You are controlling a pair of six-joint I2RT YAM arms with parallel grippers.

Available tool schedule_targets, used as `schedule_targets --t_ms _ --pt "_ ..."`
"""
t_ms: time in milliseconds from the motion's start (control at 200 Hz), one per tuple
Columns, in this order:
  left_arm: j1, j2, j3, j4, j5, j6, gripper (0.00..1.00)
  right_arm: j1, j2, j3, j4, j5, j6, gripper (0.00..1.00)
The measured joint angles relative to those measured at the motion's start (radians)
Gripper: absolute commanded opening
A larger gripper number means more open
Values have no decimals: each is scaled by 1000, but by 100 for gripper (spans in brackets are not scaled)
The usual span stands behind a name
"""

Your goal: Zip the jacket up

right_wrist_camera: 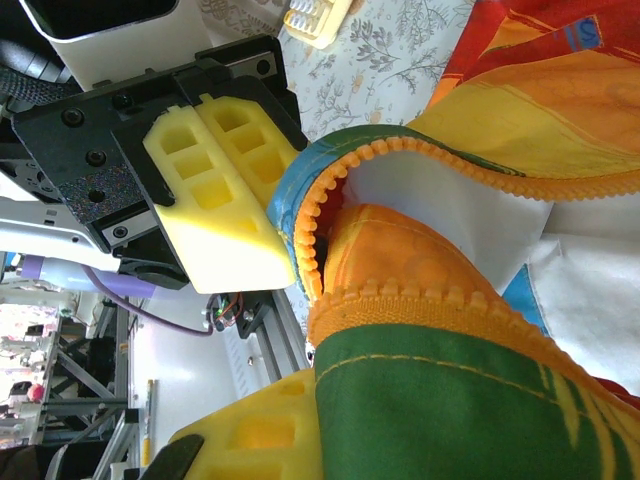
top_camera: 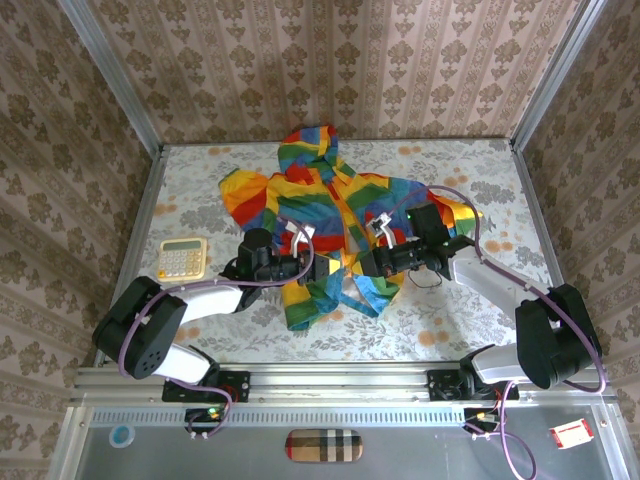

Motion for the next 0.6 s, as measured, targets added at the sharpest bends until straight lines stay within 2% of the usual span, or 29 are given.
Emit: schedule_targets --t_ms 600 --pt "0 0 0 3 26 -7 0 0 4 24 7 -21 4 0"
